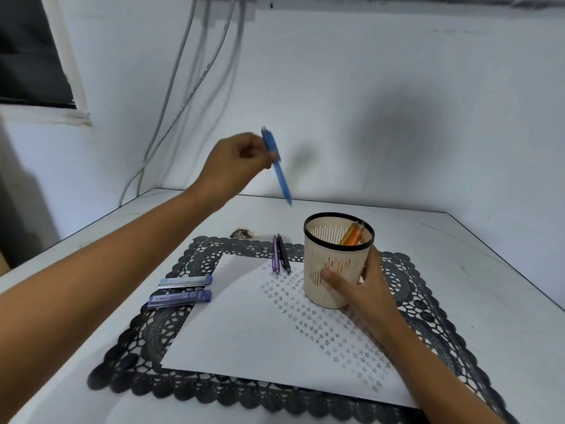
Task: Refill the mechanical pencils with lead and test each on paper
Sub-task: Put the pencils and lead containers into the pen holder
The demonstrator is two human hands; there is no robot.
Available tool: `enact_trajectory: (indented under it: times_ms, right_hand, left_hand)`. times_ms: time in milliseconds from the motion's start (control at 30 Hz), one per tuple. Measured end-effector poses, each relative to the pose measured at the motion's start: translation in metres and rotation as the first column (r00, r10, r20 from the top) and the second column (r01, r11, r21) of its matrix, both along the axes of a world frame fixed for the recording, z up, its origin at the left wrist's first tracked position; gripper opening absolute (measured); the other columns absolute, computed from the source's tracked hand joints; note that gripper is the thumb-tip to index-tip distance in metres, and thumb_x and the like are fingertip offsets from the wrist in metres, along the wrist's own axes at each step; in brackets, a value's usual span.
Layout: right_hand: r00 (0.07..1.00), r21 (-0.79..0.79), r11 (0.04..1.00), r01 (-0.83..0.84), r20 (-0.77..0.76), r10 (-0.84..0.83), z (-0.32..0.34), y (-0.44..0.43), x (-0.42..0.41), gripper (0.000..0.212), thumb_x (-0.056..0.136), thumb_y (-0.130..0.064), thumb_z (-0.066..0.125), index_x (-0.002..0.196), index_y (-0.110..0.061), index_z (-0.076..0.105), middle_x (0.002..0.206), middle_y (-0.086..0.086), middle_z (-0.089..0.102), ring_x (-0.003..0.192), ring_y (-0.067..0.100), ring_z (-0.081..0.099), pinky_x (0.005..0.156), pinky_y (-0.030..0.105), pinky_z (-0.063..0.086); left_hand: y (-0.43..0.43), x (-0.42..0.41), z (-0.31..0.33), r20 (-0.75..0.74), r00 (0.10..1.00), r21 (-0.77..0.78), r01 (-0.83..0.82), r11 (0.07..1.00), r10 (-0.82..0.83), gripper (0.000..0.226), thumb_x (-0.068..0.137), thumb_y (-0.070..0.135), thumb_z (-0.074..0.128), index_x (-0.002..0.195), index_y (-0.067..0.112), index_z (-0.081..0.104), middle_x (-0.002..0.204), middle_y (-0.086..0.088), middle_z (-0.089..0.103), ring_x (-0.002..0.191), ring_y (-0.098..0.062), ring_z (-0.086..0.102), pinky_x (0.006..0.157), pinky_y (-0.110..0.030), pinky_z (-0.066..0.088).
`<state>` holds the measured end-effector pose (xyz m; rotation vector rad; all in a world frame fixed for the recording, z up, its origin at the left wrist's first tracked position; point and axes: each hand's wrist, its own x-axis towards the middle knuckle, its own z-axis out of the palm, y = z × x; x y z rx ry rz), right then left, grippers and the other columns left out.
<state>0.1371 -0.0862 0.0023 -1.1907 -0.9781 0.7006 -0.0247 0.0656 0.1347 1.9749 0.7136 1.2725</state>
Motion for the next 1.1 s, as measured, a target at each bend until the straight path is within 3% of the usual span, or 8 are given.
enact_trajectory:
  times_ms: [133,300,500,733,800,967,1033,1100]
  right_hand:
    - [1.0,0.003,1.0,0.002,0.001,-0.002,0.001,0.0,-0.001,0.077,0.065,-0.011,0.076,0.129,-0.03,0.036,0.112,-0.01,0.057,0.095,0.003,0.057,0.056,0.015,0.053]
    - [1.0,0.01,1.0,-0.003,0.006,0.003,0.001,-0.001,-0.001,0.073,0.07,-0.005,0.073,0.127,-0.031,0.037,0.109,-0.012,0.059,0.086,-0.004,0.061,0.055,0.013,0.051]
    - [1.0,0.01,1.0,0.001,0.021,-0.001,0.004,-0.002,-0.002,0.069,0.072,-0.003,0.072,0.123,-0.032,0.036,0.104,-0.013,0.059,0.078,-0.013,0.062,0.052,0.012,0.05]
    - [1.0,0.007,1.0,-0.006,-0.008,0.006,0.003,-0.003,-0.002,0.071,0.07,-0.006,0.073,0.123,-0.035,0.036,0.105,-0.011,0.06,0.086,0.0,0.062,0.053,0.016,0.052]
    - [1.0,0.007,1.0,-0.005,-0.023,0.005,0.003,-0.003,-0.002,0.072,0.069,-0.007,0.074,0.124,-0.034,0.036,0.105,-0.012,0.06,0.091,0.003,0.06,0.053,0.018,0.052]
    - [0.999,-0.001,1.0,-0.014,-0.029,0.014,0.002,-0.002,-0.001,0.079,0.063,-0.015,0.076,0.127,-0.035,0.035,0.114,-0.009,0.057,0.098,0.006,0.057,0.057,0.02,0.055]
    - [1.0,0.002,1.0,-0.012,-0.027,0.012,0.001,-0.001,-0.001,0.079,0.064,-0.014,0.076,0.128,-0.034,0.036,0.115,-0.008,0.057,0.098,0.005,0.057,0.059,0.02,0.055]
    - [1.0,0.005,1.0,-0.009,-0.022,0.009,0.001,-0.001,0.0,0.079,0.065,-0.012,0.076,0.13,-0.032,0.035,0.115,-0.008,0.057,0.097,0.004,0.057,0.059,0.018,0.054]
  left_hand:
    - [-0.026,0.017,0.016,0.063,0.986,-0.124,0.162,0.979,-0.155,0.007,0.084,0.012,0.064,0.077,0.016,0.062,0.082,-0.004,0.069,0.065,-0.006,0.064,0.057,-0.019,0.047]
    - [-0.045,0.045,0.001,-0.298,0.936,-0.037,0.185,0.982,-0.188,0.008,0.081,0.021,0.068,0.086,0.016,0.07,0.069,0.003,0.063,0.057,-0.002,0.053,0.058,-0.017,0.043]
    - [-0.054,0.065,-0.015,-0.719,0.682,0.093,0.289,0.953,-0.137,0.019,0.081,0.027,0.065,0.094,0.016,0.073,0.09,-0.003,0.072,0.086,-0.019,0.064,0.072,-0.034,0.05]
    - [-0.049,0.085,-0.013,-0.899,0.432,0.096,0.354,0.93,-0.072,0.02,0.083,0.025,0.061,0.092,0.011,0.073,0.088,-0.006,0.07,0.075,-0.014,0.058,0.061,-0.023,0.046]
    - [-0.046,0.086,-0.013,-0.88,0.468,0.112,0.365,0.924,-0.079,0.019,0.083,0.024,0.061,0.093,0.012,0.072,0.086,-0.001,0.07,0.078,-0.013,0.06,0.062,-0.022,0.046]
    - [-0.028,0.066,-0.023,-0.486,0.871,0.185,0.184,0.965,-0.073,0.017,0.089,0.037,0.054,0.094,0.023,0.063,0.066,0.013,0.059,0.066,-0.004,0.056,0.059,-0.022,0.041]
    - [-0.011,0.054,-0.037,-0.423,0.906,0.196,0.069,0.978,0.021,0.017,0.09,0.036,0.051,0.095,0.023,0.061,0.07,0.013,0.059,0.068,-0.008,0.055,0.06,-0.024,0.039]
    - [0.008,0.041,-0.056,-0.519,0.849,0.223,0.024,0.974,0.098,0.016,0.091,0.031,0.049,0.098,0.022,0.061,0.081,0.009,0.061,0.073,-0.013,0.056,0.063,-0.025,0.041]
